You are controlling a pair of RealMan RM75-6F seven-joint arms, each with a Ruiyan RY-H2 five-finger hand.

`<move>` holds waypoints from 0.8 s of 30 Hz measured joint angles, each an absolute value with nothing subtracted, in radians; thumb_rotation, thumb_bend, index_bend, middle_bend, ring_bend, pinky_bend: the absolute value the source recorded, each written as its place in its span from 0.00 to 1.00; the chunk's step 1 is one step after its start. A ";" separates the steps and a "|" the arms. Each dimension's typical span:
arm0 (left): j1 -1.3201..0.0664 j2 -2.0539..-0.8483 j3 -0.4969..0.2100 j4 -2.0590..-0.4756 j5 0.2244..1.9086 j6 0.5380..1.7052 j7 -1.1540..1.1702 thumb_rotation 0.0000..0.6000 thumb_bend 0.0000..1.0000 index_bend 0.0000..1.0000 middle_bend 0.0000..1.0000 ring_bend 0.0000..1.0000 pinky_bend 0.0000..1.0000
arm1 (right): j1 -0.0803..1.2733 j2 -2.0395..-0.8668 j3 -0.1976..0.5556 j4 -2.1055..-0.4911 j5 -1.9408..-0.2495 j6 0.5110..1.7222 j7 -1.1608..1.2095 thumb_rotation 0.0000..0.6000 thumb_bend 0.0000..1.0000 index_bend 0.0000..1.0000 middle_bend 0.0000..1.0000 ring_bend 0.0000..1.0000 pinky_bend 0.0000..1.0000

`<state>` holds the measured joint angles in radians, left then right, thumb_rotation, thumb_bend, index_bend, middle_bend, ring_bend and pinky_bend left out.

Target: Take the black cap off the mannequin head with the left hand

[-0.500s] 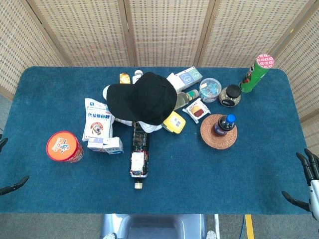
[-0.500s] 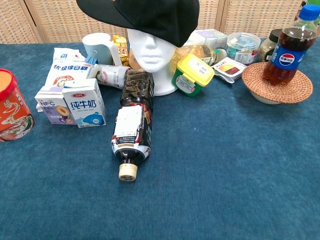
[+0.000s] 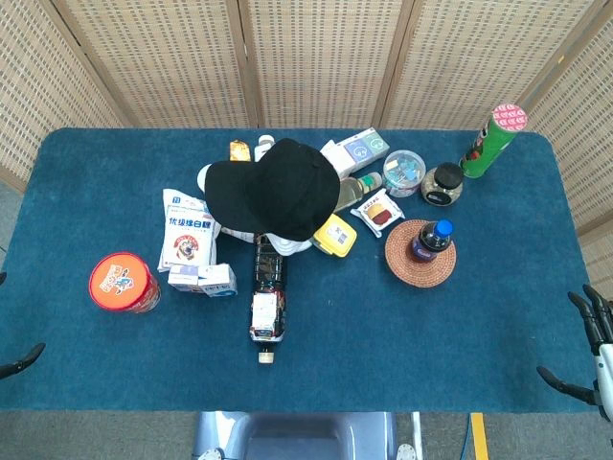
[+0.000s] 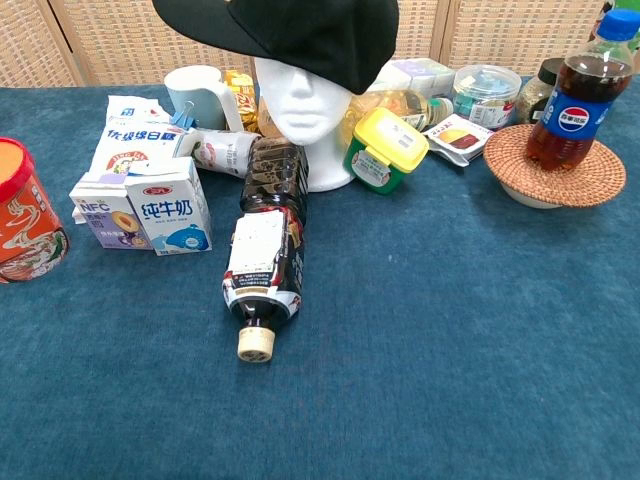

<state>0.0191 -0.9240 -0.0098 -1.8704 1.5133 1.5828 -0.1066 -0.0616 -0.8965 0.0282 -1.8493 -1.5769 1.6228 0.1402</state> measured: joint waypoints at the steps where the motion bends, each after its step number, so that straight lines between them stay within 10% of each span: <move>1: 0.016 -0.926 -0.011 -1.869 1.512 1.577 -0.101 1.00 0.18 0.00 0.00 0.00 0.03 | -0.062 -0.894 0.029 -1.849 -1.579 1.628 0.147 1.00 0.06 0.07 0.00 0.00 0.00; 24: -0.185 -1.038 -0.180 -1.645 1.518 1.491 -0.356 1.00 0.37 0.03 0.00 0.00 0.06 | -0.049 -0.870 -0.001 -1.834 -1.633 1.590 0.237 1.00 0.06 0.07 0.00 0.00 0.00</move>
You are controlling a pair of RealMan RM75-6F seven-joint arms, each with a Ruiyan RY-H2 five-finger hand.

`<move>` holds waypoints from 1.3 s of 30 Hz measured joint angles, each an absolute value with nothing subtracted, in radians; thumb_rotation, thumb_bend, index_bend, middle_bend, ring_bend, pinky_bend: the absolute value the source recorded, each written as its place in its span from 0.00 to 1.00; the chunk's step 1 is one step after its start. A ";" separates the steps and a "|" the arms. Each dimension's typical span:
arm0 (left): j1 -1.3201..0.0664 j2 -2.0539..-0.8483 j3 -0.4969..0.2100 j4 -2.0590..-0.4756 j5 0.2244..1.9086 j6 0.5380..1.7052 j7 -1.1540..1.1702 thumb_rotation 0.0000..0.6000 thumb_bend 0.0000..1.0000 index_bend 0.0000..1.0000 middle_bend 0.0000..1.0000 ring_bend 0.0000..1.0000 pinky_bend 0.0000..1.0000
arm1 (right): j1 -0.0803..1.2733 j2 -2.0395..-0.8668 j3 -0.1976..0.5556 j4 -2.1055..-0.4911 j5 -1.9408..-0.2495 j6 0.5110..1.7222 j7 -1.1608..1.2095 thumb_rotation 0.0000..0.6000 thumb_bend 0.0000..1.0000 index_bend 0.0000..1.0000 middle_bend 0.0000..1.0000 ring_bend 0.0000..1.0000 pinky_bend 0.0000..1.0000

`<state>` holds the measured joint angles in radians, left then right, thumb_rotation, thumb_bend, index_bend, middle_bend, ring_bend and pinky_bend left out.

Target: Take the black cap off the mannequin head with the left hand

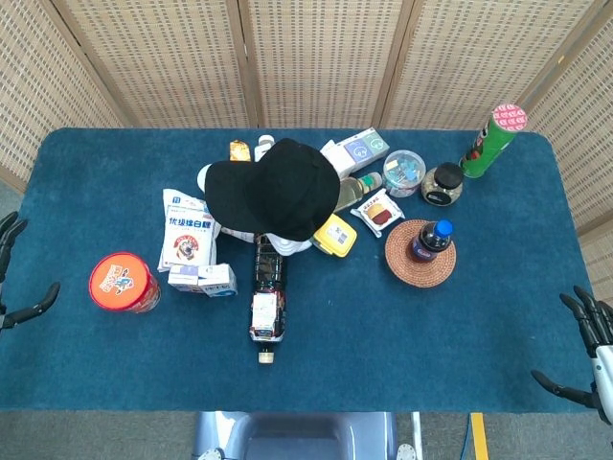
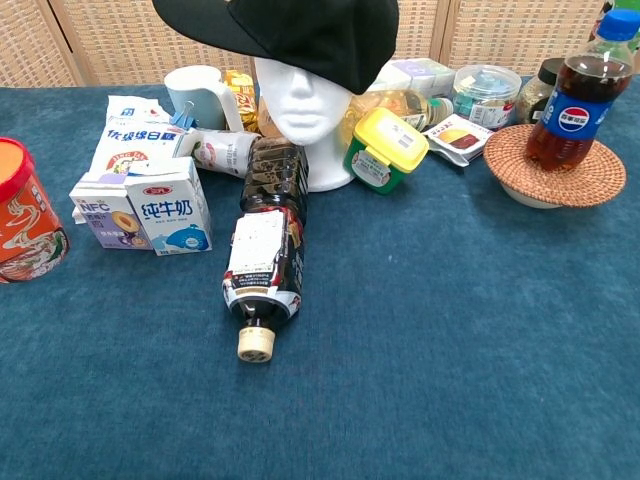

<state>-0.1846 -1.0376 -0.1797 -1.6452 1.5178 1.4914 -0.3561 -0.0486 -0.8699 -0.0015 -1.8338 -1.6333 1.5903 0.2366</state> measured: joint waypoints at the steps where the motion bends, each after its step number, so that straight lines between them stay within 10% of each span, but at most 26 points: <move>1: -0.208 -1.043 -0.192 -1.639 1.517 1.477 -0.355 1.00 0.36 0.03 0.00 0.00 0.09 | -0.048 -0.867 -0.005 -1.834 -1.636 1.587 0.239 1.00 0.06 0.07 0.00 0.00 0.00; 31: -0.704 -1.374 -0.365 -1.451 1.213 1.087 0.222 1.00 0.31 0.04 0.00 0.00 0.12 | 0.006 -0.837 -0.022 -1.822 -1.610 1.475 0.348 1.00 0.06 0.07 0.00 0.00 0.00; 39: -0.769 -1.409 -0.388 -1.424 1.149 1.061 0.288 1.00 0.31 0.18 0.05 0.00 0.15 | 0.013 -0.826 -0.029 -1.812 -1.619 1.470 0.398 1.00 0.06 0.07 0.00 0.00 0.00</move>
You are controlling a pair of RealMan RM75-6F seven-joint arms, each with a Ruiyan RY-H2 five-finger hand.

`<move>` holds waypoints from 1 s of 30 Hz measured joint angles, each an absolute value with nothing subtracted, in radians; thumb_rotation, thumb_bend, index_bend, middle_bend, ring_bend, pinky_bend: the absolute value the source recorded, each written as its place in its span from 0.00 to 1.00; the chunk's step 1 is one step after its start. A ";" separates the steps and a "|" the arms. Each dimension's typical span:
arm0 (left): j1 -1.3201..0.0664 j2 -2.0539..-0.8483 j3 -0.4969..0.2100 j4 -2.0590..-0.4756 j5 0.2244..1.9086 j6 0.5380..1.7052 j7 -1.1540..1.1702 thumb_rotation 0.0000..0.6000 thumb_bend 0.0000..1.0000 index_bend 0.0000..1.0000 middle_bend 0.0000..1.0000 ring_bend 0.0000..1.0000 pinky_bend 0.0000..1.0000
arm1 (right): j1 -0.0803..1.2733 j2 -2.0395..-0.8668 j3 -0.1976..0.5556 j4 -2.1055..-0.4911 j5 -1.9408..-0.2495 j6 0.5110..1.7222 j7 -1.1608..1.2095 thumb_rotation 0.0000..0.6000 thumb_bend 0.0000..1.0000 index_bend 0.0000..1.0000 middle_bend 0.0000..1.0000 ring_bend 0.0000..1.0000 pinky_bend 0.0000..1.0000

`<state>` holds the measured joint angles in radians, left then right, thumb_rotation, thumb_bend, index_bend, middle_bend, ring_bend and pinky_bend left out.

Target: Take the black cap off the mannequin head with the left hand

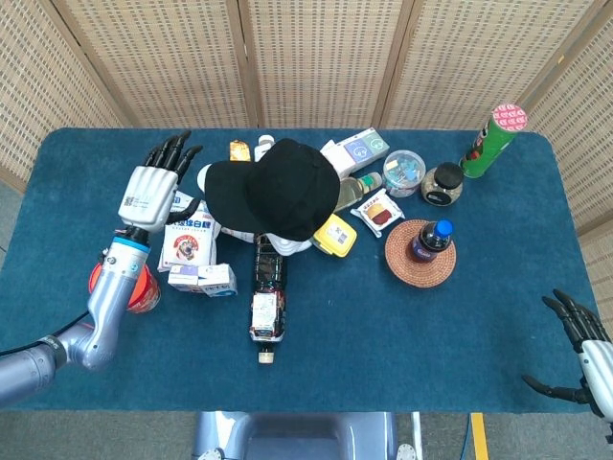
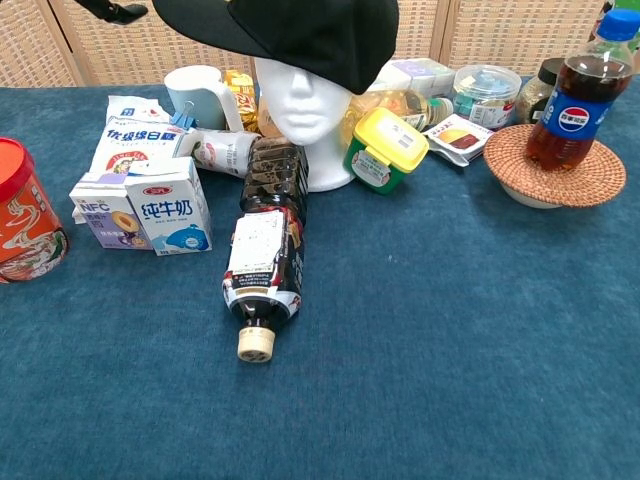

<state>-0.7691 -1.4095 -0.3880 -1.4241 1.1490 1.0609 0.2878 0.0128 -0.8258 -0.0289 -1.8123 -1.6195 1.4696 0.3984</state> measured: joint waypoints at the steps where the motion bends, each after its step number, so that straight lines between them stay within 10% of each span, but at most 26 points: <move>1: -0.776 -1.413 -0.389 -1.422 1.141 1.059 0.301 1.00 0.31 0.19 0.06 0.00 0.16 | 0.013 -0.825 -0.029 -1.812 -1.620 1.470 0.400 1.00 0.06 0.07 0.00 0.00 0.00; 18: -0.875 -1.507 -0.396 -1.353 1.040 1.043 0.376 1.00 0.33 0.26 0.12 0.10 0.26 | 0.026 -0.815 -0.051 -1.805 -1.662 1.463 0.455 1.00 0.07 0.07 0.00 0.00 0.00; 30: -0.928 -1.575 -0.382 -1.272 1.081 1.069 0.376 1.00 0.41 0.56 0.38 0.28 0.39 | 0.025 -0.809 -0.064 -1.796 -1.695 1.486 0.492 1.00 0.07 0.07 0.00 0.00 0.00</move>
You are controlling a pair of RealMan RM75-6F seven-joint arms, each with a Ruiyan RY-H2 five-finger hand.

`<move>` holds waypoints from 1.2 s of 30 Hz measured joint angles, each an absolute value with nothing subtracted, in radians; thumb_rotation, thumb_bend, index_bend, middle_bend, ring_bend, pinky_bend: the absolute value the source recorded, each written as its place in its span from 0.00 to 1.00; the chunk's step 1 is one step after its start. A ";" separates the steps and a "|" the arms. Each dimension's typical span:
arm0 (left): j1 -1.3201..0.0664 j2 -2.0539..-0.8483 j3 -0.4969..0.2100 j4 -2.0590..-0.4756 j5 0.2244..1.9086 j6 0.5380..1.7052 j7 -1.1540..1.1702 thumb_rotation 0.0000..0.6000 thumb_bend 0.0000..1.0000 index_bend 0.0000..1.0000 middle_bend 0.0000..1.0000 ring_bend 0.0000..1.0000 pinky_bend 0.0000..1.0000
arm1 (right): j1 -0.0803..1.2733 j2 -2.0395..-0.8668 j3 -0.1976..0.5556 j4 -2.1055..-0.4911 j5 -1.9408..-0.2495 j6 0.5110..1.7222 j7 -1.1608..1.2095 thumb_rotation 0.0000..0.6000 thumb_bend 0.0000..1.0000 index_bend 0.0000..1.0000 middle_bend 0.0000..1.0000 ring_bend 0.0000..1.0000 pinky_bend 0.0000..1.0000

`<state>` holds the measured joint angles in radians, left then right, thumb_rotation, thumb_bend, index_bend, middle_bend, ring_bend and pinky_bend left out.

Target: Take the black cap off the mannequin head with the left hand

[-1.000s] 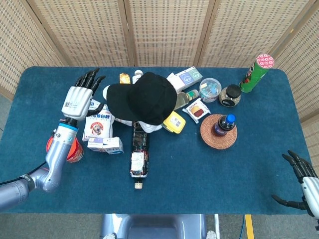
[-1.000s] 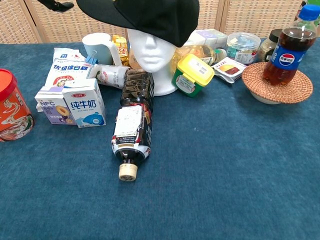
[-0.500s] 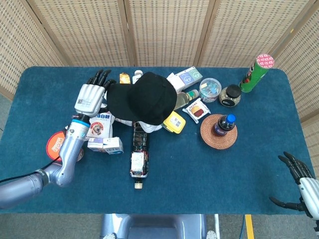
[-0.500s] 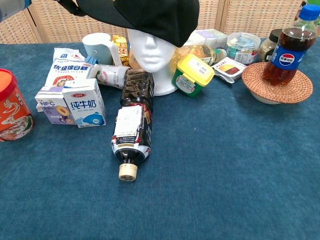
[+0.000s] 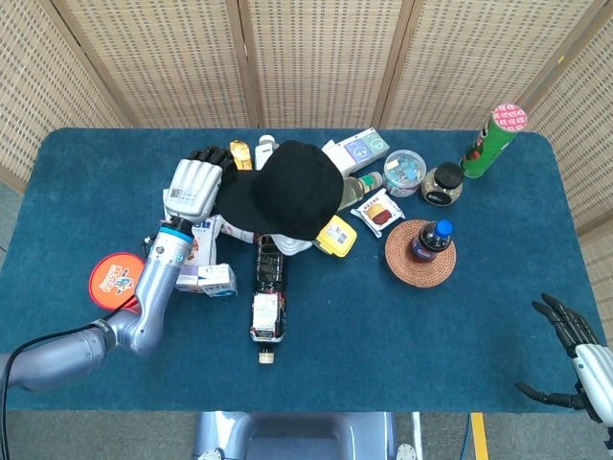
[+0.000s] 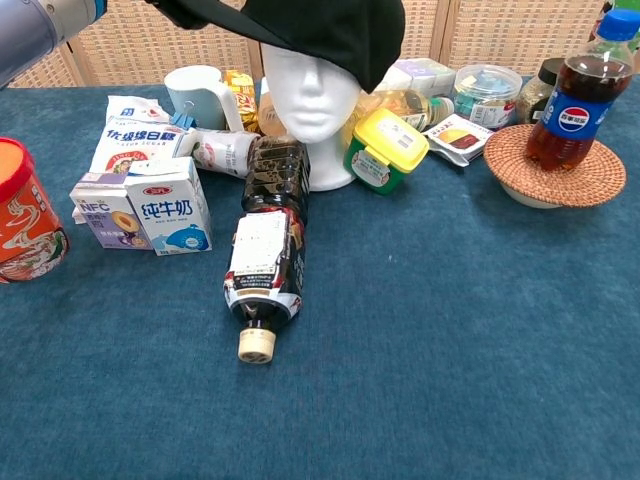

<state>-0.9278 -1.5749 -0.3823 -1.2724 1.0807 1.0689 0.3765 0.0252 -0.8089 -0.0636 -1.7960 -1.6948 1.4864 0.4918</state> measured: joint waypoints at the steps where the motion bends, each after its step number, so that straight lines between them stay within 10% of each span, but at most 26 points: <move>1: -0.929 -1.578 -0.381 -1.267 1.086 1.074 0.374 1.00 0.42 0.59 0.41 0.31 0.42 | 0.025 -0.809 -0.065 -1.795 -1.697 1.488 0.493 1.00 0.07 0.07 0.00 0.00 0.00; 11: -0.923 -1.598 -0.373 -1.224 1.143 1.163 0.357 1.00 0.46 0.74 0.55 0.43 0.60 | 0.027 -0.808 -0.073 -1.793 -1.709 1.494 0.498 1.00 0.07 0.07 0.00 0.00 0.00; 36: -0.942 -1.700 -0.514 -1.067 1.303 1.570 0.191 1.00 0.46 0.76 0.57 0.46 0.61 | 0.038 -0.809 -0.086 -1.796 -1.716 1.486 0.496 1.00 0.07 0.07 0.00 0.00 0.00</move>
